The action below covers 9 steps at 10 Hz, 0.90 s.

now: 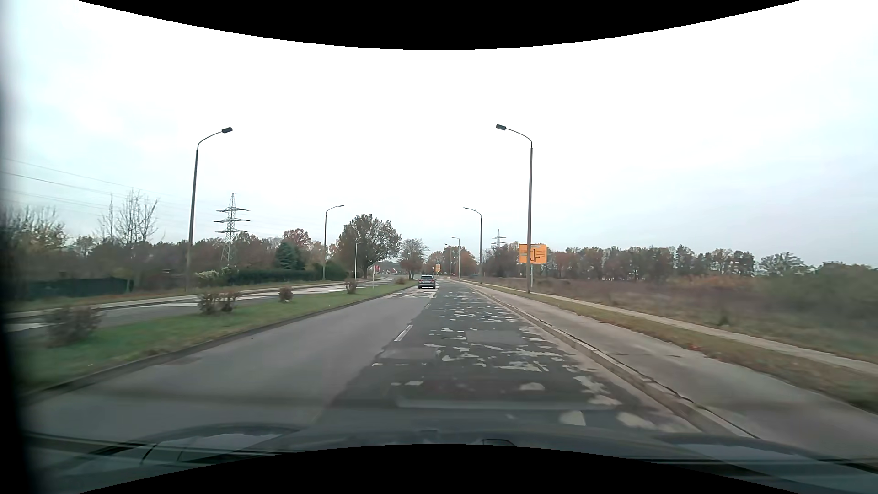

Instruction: Follow the waypoints while adhering to traffic rules and regulations

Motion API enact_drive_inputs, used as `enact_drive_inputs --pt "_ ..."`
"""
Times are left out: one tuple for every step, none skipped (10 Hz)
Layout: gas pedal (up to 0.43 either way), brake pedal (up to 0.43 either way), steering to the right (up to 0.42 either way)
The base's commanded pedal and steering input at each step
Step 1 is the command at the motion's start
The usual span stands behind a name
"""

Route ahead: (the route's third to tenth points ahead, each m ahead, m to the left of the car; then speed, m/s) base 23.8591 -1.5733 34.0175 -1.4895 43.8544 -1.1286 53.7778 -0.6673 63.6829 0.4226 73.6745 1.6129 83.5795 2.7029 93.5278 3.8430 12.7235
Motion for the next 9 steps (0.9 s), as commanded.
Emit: enact_drive_inputs --pt "0.138 0.0 -0.003" --pt "0.138 0.0 -0.002" --pt "0.138 0.0 -0.002" --pt "0.138 0.0 -0.002" --pt "0.138 0.0 -0.002" --pt "0.138 0.0 -0.002" --pt "0.138 0.0 -0.003" --pt "0.138 0.0 -0.003" --pt "0.138 0.0 -0.003"
